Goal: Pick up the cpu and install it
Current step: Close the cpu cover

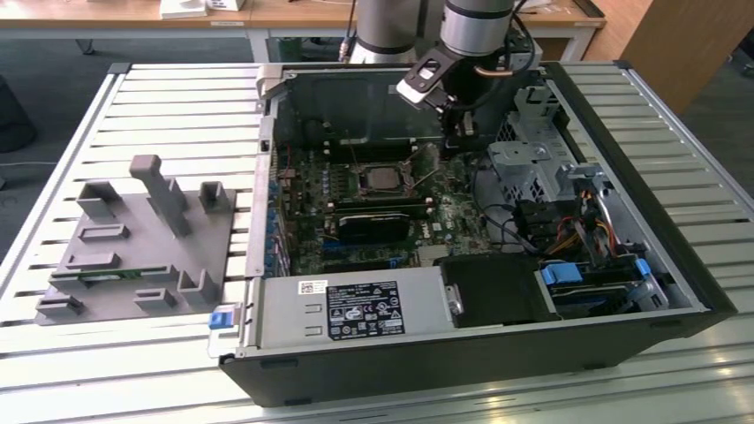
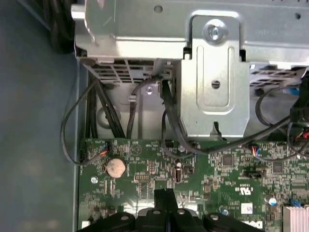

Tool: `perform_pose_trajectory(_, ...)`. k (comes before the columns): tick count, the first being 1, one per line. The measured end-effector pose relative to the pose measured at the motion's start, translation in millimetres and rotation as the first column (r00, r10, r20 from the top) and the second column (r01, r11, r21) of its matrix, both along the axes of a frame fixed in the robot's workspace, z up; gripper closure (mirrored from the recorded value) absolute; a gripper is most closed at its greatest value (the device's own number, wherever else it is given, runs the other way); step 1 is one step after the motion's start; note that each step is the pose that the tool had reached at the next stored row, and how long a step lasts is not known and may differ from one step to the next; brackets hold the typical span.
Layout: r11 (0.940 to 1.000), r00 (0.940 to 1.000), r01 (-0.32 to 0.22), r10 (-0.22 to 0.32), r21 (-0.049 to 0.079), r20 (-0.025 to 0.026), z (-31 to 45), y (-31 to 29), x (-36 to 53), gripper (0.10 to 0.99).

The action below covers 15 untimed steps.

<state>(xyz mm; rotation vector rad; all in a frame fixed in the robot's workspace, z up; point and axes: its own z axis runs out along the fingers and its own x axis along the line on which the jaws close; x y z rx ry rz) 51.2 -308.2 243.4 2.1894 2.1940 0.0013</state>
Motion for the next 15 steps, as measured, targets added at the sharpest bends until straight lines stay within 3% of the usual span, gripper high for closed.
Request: perform_pose_trajectory(15, 1.0000, 1.0000, 0.000, 0.000, 0.000, 0.0000, 0.0, 0.0, -7.0, 0.980)
